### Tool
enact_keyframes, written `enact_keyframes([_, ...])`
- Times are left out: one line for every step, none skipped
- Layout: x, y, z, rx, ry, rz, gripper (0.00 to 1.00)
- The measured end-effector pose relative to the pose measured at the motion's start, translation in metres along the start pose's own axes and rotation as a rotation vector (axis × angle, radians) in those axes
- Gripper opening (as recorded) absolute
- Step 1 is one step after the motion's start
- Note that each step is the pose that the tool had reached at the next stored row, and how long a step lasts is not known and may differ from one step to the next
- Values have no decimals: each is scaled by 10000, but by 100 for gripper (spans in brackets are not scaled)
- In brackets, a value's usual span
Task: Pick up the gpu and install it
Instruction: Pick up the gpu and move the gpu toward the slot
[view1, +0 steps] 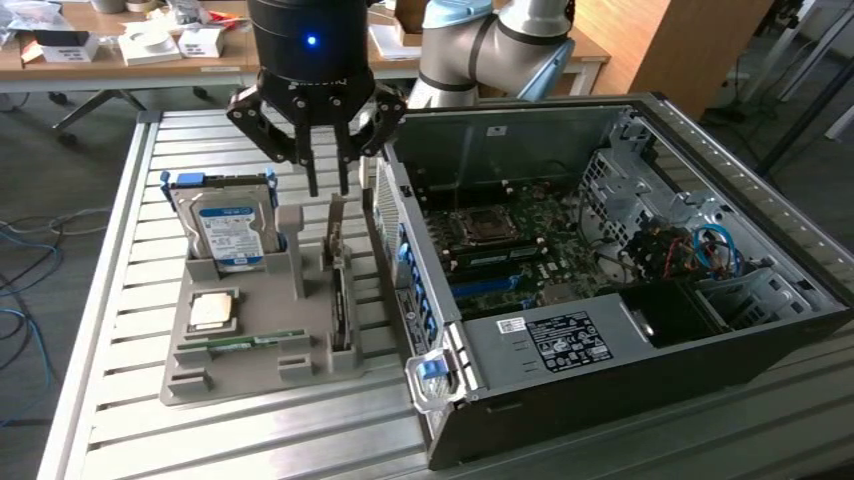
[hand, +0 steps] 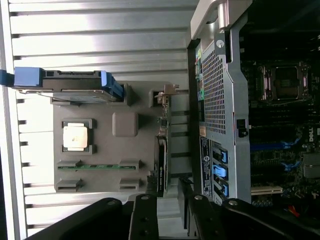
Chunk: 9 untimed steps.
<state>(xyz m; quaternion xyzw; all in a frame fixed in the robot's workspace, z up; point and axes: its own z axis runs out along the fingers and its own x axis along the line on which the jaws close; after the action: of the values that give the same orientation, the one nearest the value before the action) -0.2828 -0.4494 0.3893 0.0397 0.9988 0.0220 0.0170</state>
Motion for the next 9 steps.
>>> enact_keyframes([0, 0, 0, 0, -1, 0, 35])
enact_keyframes([0, 0, 0, 0, 0, 0, 35])
enact_keyframes([0, 0, 0, 0, -1, 0, 41])
enact_keyframes([0, 0, 0, 0, -1, 0, 41])
enact_keyframes([0, 0, 0, 0, -1, 0, 47])
enact_keyframes([0, 0, 0, 0, -1, 0, 47])
enact_keyframes([0, 0, 0, 0, -1, 0, 47])
enact_keyframes([0, 0, 3, -1, -1, 0, 47])
enact_keyframes([0, -1, 10, -2, -2, 0, 47])
